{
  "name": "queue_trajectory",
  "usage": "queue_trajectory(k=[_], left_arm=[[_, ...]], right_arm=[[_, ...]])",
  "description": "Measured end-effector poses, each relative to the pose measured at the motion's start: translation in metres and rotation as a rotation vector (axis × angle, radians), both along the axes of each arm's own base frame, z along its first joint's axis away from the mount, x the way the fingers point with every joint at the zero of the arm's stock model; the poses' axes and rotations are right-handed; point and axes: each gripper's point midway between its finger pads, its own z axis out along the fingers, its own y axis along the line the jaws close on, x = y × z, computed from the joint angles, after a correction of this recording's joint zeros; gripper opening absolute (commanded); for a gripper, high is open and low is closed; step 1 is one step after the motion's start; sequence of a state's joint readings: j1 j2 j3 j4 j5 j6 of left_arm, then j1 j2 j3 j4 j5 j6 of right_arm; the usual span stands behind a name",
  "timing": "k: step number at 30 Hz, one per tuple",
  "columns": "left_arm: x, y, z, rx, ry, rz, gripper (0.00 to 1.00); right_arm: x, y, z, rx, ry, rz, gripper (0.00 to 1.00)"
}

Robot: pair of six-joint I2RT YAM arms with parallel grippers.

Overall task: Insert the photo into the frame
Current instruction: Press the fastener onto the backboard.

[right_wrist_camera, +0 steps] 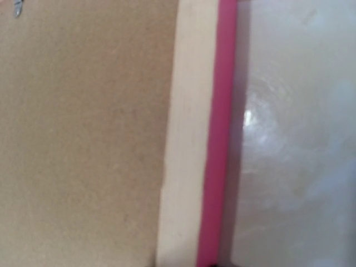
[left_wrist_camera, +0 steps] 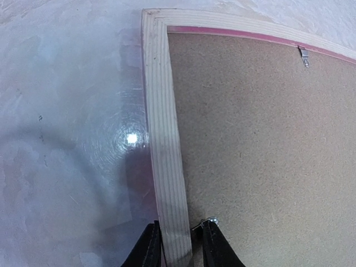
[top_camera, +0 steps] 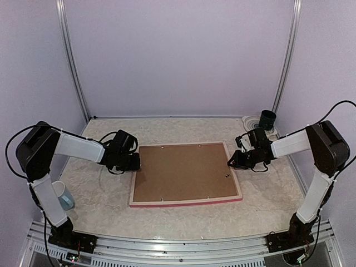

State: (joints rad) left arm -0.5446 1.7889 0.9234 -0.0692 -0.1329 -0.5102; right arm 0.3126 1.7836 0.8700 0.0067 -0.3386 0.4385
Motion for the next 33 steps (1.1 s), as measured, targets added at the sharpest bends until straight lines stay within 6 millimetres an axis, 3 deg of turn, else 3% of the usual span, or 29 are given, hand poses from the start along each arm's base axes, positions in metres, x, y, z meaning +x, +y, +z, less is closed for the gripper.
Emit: queue_trajectory(k=[10, 33], left_arm=[[-0.004, 0.0, 0.0, 0.049, -0.011, 0.006, 0.39], [-0.019, 0.008, 0.001, 0.117, 0.008, 0.034, 0.36]], right_arm=[[0.0, 0.001, 0.0, 0.004, 0.002, 0.001, 0.15], [0.0, 0.001, 0.0, 0.014, 0.009, -0.012, 0.11]])
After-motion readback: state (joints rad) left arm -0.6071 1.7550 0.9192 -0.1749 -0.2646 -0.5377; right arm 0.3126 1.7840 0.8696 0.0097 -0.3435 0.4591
